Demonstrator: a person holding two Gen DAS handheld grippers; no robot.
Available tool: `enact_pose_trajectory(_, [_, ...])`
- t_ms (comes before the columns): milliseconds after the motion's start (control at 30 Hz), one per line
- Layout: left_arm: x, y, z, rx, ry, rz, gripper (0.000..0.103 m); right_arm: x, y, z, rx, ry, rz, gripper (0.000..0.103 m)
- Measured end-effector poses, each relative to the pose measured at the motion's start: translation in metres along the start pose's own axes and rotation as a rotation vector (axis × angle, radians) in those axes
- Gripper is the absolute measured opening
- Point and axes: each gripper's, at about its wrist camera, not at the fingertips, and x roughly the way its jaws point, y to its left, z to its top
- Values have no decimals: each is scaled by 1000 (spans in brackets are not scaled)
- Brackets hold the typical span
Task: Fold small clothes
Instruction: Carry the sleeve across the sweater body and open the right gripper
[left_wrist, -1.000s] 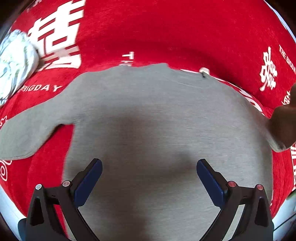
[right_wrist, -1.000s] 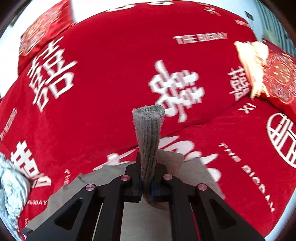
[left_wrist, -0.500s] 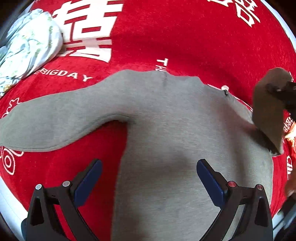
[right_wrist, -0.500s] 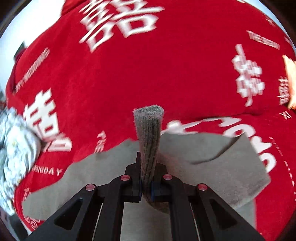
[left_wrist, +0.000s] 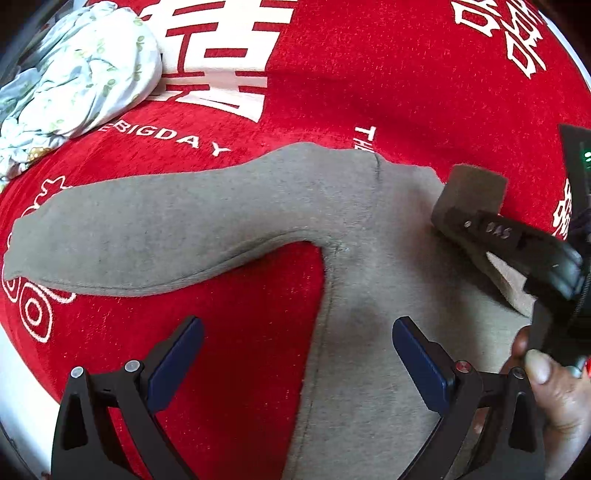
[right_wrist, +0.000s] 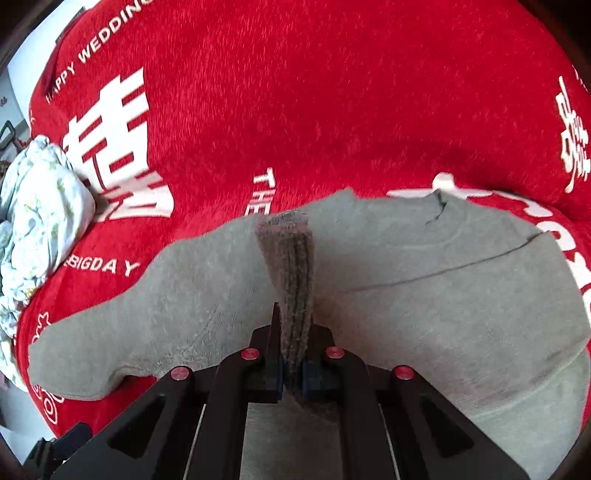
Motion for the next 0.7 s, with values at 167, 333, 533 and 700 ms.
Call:
enact_pose_trajectory(167, [2,5,0,-24,8,-5,102,15,10,-10,-27,38,2,7])
enact_pose_trajectory(333, [-2,11,1,-61,9,-5,102,21,29,-8,-70,48,14,27])
enact_pose_trajectory(533, [-10,11,5,-97,-4,1,102,-12,34,-3,-109,31,210,73])
enact_pose_trajectory(700, [-13,-21,14,-33,-13,-7,102,-45,-32,12,-53,-46,119,75])
